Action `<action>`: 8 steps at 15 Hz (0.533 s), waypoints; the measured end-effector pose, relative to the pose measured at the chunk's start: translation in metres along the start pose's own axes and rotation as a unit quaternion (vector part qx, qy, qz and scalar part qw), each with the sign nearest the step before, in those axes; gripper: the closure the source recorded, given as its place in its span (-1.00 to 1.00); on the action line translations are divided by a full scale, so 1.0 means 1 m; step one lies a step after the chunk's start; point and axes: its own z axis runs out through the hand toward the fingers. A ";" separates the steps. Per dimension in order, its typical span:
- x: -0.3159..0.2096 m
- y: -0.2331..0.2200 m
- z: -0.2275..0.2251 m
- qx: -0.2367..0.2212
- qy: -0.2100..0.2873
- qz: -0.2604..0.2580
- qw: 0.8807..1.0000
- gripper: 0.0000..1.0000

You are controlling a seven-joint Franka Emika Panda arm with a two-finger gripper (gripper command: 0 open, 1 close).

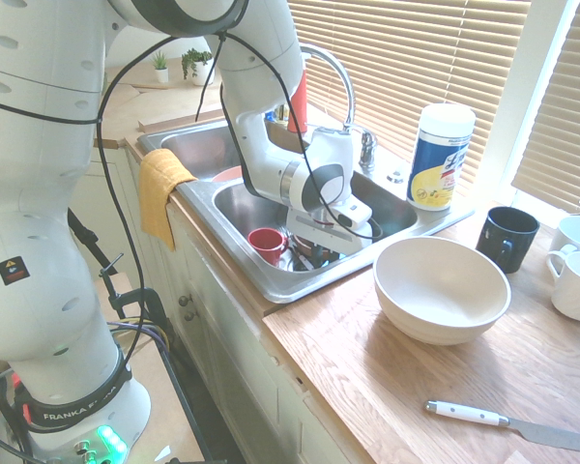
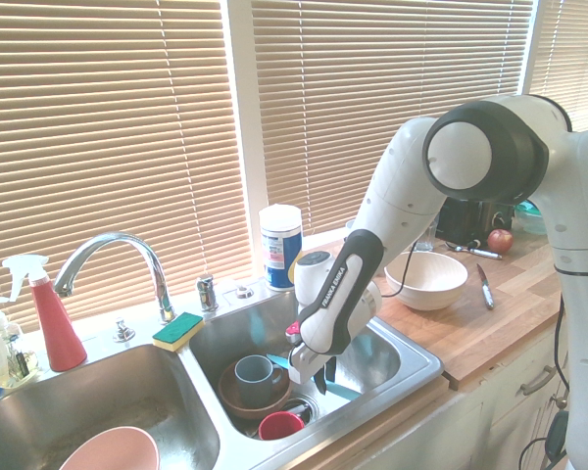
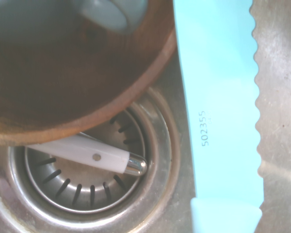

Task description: Put the knife into the sink

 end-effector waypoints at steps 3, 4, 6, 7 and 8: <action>0.002 0.001 -0.005 0.007 -0.002 0.006 1.000 -1.00; 0.003 0.002 -0.009 0.009 -0.001 0.006 1.000 -1.00; 0.003 0.003 -0.018 0.013 0.004 0.006 1.000 -1.00; 0.004 0.004 -0.025 0.013 0.007 0.006 1.000 -1.00; 0.006 0.006 -0.041 0.013 0.012 0.009 1.000 -1.00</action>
